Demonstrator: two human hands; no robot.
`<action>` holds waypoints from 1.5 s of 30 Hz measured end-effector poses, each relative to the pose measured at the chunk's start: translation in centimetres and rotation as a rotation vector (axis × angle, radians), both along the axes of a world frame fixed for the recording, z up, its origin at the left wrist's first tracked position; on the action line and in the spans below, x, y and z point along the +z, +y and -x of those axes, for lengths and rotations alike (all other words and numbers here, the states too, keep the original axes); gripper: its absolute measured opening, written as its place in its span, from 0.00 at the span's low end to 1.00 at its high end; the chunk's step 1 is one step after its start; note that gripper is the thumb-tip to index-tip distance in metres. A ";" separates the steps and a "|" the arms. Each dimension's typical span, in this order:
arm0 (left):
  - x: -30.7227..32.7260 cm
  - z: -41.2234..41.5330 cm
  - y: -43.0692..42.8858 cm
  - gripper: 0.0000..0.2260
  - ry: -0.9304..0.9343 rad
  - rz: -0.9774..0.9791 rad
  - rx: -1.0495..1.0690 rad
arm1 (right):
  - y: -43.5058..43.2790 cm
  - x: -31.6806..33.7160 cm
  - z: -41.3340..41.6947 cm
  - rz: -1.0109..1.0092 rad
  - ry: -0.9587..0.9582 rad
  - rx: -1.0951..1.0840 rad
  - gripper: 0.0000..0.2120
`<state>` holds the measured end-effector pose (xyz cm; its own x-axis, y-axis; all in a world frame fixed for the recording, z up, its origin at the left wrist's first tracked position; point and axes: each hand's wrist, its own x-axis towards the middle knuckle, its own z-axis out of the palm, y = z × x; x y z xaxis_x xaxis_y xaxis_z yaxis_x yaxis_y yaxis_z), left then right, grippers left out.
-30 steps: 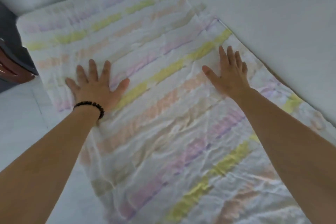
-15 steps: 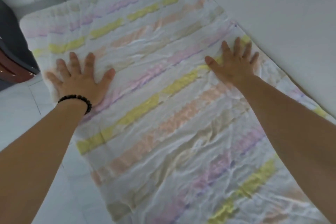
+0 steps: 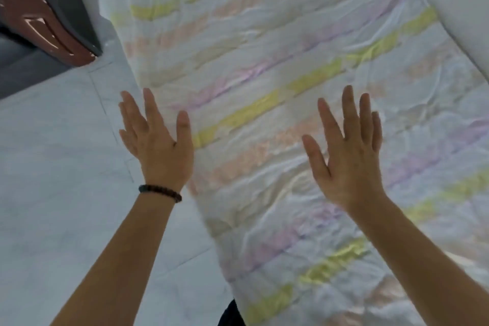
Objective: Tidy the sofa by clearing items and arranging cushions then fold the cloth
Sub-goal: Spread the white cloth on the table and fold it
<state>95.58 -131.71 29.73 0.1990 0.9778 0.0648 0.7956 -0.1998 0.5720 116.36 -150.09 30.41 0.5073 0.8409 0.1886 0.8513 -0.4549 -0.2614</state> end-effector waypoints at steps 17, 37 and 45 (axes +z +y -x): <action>0.7 2.9 -23.4 0.29 0.091 -0.090 -0.381 | -20.2 -0.3 0.5 0.183 0.059 -0.340 0.33; 2.3 13.6 -52.5 0.28 0.407 0.014 -0.463 | -40.8 7.3 -7.7 0.168 0.652 -0.896 0.32; 4.5 12.7 -52.9 0.10 0.194 0.058 -0.297 | -41.3 7.0 -7.9 -0.404 1.256 -1.008 0.04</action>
<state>82.87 -184.64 34.19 0.4782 0.8765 -0.0557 0.8024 -0.4102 0.4335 124.25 -191.41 37.38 0.7760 0.1037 -0.6221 -0.5428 -0.3925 -0.7425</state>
